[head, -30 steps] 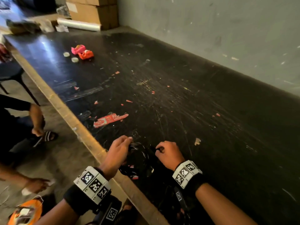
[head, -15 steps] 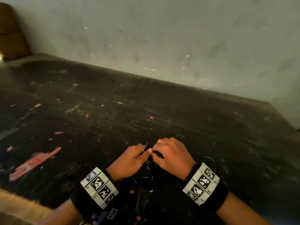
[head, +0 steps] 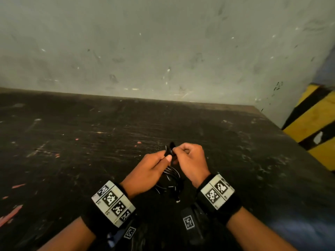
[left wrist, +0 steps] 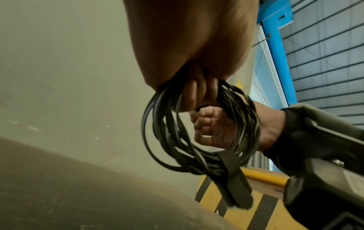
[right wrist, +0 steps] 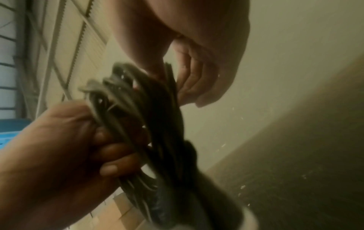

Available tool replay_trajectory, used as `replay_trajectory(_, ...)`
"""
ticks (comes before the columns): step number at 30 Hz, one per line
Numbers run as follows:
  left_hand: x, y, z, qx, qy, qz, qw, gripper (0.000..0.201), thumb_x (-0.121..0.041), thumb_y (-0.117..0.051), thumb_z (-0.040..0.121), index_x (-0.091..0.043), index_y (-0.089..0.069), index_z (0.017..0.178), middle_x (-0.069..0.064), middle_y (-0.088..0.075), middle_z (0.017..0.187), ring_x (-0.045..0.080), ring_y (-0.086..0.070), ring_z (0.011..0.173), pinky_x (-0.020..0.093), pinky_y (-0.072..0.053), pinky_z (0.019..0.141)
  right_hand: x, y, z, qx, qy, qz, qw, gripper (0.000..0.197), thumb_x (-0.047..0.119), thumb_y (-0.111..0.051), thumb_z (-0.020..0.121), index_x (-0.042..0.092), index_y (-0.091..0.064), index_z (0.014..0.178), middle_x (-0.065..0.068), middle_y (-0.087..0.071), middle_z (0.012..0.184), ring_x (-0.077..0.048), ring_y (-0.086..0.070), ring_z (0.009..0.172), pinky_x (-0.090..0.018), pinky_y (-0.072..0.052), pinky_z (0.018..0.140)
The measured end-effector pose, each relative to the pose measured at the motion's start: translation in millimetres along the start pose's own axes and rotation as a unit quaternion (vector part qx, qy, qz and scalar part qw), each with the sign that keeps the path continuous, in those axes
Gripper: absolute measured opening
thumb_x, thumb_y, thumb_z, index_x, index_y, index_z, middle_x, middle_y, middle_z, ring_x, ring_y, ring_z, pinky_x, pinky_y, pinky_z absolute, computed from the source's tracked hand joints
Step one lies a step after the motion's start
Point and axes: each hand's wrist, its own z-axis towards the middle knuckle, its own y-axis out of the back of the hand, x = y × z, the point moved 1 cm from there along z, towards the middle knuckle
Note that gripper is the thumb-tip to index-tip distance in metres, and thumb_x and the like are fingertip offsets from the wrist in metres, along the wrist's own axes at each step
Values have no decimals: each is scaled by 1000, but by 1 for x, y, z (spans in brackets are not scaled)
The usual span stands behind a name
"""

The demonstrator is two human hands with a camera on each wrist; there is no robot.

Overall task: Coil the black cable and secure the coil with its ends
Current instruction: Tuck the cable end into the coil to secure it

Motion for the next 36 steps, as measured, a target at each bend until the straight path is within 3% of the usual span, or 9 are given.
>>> replay_trajectory(4,-3,9,2,-50,138,-140,979,23,-26,-43,98,-17,-52,79,-10,-39,44,2,-34,35,18,-25,36,13,12,-4,63,78,75,992,9,0,-58,86,5,-65,90,-11,-68,83,-8,-64,63,-18,-51,59)
replay_trajectory(7,-10,17,0,-52,210,-213,953,20,-27,-44,96,-17,-51,81,-11,-33,41,2,-27,34,17,-19,33,22,18,-7,142,157,48,976,17,-4,-63,82,8,-67,94,-5,-64,92,-10,-65,83,-21,-52,73)
replay_trajectory(13,-21,26,0,-29,253,-246,935,22,-27,-43,97,-18,-49,78,-8,-29,41,3,-21,31,14,-13,31,34,21,-5,222,200,103,949,21,-11,-63,77,-6,-65,97,-19,-56,112,-27,-64,99,-36,-53,91)
replay_trajectory(17,-22,30,-1,-11,267,-251,930,22,-32,-47,95,-19,-53,79,-7,-31,44,4,-24,33,16,-19,30,42,21,-4,203,213,8,956,13,-5,-66,79,0,-68,91,-14,-67,93,-16,-68,82,-24,-56,73)
replay_trajectory(20,-22,33,-1,-34,266,-268,925,18,-28,-49,95,-18,-49,80,-5,-37,50,5,-28,37,18,-26,35,57,35,-6,131,189,63,971,10,2,-68,79,10,-68,86,-4,-69,71,-12,-64,56,-20,-52,52)
replay_trajectory(23,-20,34,0,-73,280,-247,925,11,-22,-45,96,-14,-48,89,-3,-40,53,4,-31,36,18,-27,35,70,46,-17,186,152,100,966,10,5,-67,78,-3,-65,85,-3,-66,58,-13,-59,46,-20,-47,42)
replay_trajectory(26,-19,31,3,-84,282,-221,930,10,-23,-44,96,-16,-49,89,-5,-41,49,3,-30,33,18,-24,33,59,31,-28,248,182,-29,951,15,12,-74,77,2,-64,72,0,-63,64,-6,-58,54,-18,-44,50)
replay_trajectory(31,-27,33,2,-66,290,-216,930,9,-23,-43,97,-17,-48,92,-6,-38,45,4,-27,32,17,-21,32,29,13,-30,140,312,-210,916,10,29,-71,73,23,-73,80,4,-56,108,-7,-46,106,-18,-36,91)
replay_trajectory(36,-28,34,-4,-48,258,-249,932,14,-27,-49,95,-13,-50,93,2,-52,49,13,-49,37,24,-44,42,25,6,-28,108,297,-193,929,6,18,-71,74,16,-74,80,1,-64,96,-6,-60,87,-24,-48,79)
